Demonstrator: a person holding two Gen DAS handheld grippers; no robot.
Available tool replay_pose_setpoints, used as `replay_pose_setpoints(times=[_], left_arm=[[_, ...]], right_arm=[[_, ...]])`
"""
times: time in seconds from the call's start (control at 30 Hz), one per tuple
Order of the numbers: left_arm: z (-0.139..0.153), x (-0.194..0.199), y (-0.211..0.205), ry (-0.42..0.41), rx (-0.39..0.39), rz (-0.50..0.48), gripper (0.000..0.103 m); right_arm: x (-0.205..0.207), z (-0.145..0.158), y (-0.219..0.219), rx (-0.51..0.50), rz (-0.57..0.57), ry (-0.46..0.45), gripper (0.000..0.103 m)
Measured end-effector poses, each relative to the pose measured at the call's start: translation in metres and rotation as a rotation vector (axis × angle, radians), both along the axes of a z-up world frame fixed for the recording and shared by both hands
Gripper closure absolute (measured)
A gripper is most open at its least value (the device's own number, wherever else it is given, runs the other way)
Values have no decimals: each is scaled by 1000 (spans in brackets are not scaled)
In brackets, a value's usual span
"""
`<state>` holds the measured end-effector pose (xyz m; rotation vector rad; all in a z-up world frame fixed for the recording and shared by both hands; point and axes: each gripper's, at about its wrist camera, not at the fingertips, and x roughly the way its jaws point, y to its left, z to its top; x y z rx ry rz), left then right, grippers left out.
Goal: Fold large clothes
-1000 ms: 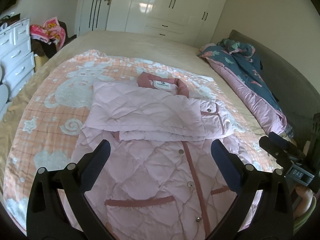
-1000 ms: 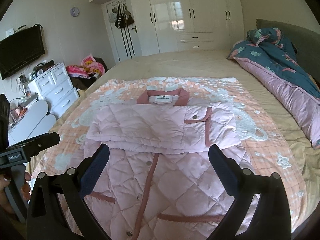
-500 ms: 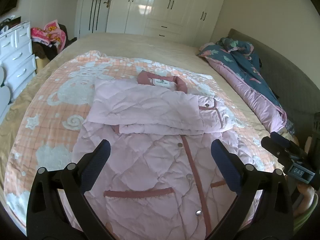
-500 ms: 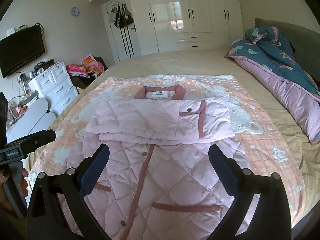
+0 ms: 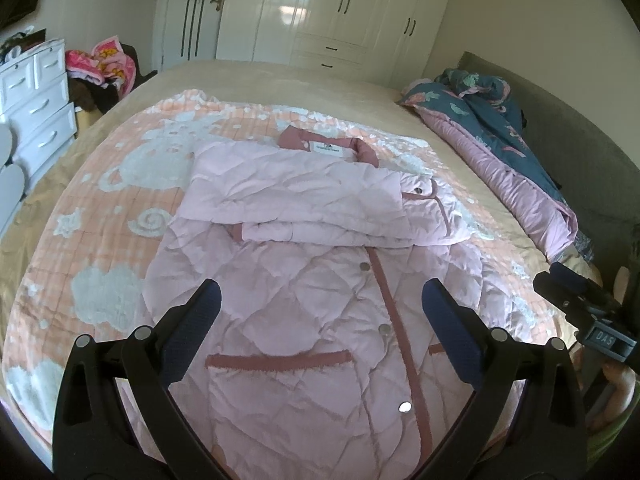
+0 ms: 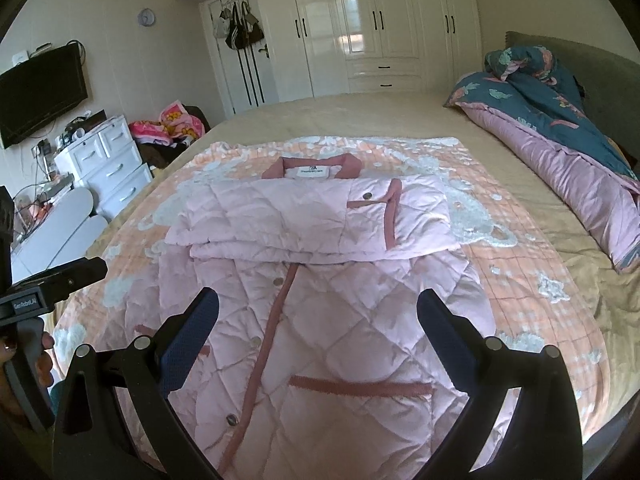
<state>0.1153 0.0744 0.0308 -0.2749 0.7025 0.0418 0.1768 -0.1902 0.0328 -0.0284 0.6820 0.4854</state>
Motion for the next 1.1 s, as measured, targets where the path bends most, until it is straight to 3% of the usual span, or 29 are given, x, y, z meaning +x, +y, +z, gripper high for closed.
replay_pose_setpoints(times=[0.57,1.1], left_arm=[[-23,-20,-2,27,24,7,9],[-59,-46,28,90,52,73,9]], right_arm=[[-16,-29,-17,-49,17,51,4],[-25,-72,-76,-113,-84,140,4]])
